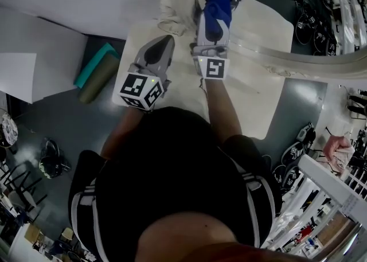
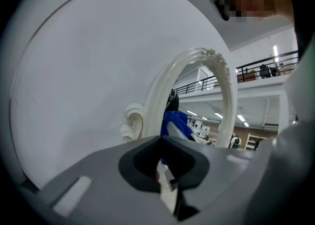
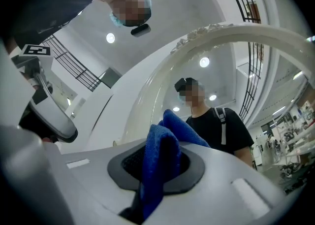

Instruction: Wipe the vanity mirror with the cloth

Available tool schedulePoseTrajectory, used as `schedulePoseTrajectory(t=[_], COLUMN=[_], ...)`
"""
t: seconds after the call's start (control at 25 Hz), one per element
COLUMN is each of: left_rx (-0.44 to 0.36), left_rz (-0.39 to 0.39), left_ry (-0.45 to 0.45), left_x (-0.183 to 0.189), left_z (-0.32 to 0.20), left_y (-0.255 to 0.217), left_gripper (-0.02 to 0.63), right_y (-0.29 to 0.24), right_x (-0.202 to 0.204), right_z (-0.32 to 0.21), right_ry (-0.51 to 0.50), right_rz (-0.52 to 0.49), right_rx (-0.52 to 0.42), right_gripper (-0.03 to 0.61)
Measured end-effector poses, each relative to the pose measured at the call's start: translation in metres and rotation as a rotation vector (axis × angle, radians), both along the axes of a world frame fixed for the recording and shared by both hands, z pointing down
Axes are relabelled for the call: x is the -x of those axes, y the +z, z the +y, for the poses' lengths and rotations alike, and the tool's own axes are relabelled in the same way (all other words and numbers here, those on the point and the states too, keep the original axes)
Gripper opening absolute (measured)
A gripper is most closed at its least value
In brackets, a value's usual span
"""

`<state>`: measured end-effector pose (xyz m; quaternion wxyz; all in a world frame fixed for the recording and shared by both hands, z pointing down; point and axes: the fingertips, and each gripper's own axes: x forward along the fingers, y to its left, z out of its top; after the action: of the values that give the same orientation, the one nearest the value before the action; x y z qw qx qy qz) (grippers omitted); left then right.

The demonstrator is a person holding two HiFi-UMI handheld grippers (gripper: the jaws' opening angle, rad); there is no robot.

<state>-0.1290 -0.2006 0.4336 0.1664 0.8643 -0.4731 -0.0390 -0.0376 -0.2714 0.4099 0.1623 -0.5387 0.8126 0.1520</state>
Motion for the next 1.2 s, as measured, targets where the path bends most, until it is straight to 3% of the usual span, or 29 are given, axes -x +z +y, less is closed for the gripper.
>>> schedulePoseTrajectory(t=[0.6,1.2], left_rx=[-0.017,-0.046], left_rz=[0.011,0.023], left_ry=[-0.025,0.012], left_x=[0.005,-0.016], left_z=[0.005,0.05], left_y=[-0.006,-0.022], left_gripper=[0.009,0.009], right_y=[0.008,-0.025], right_x=[0.016,-0.032], right_z=[-0.007,0.062], right_ry=[-0.156,-0.061], right_rz=[-0.042,-0.152], right_rx=[0.073,0.121], right_gripper=[0.044,0.044])
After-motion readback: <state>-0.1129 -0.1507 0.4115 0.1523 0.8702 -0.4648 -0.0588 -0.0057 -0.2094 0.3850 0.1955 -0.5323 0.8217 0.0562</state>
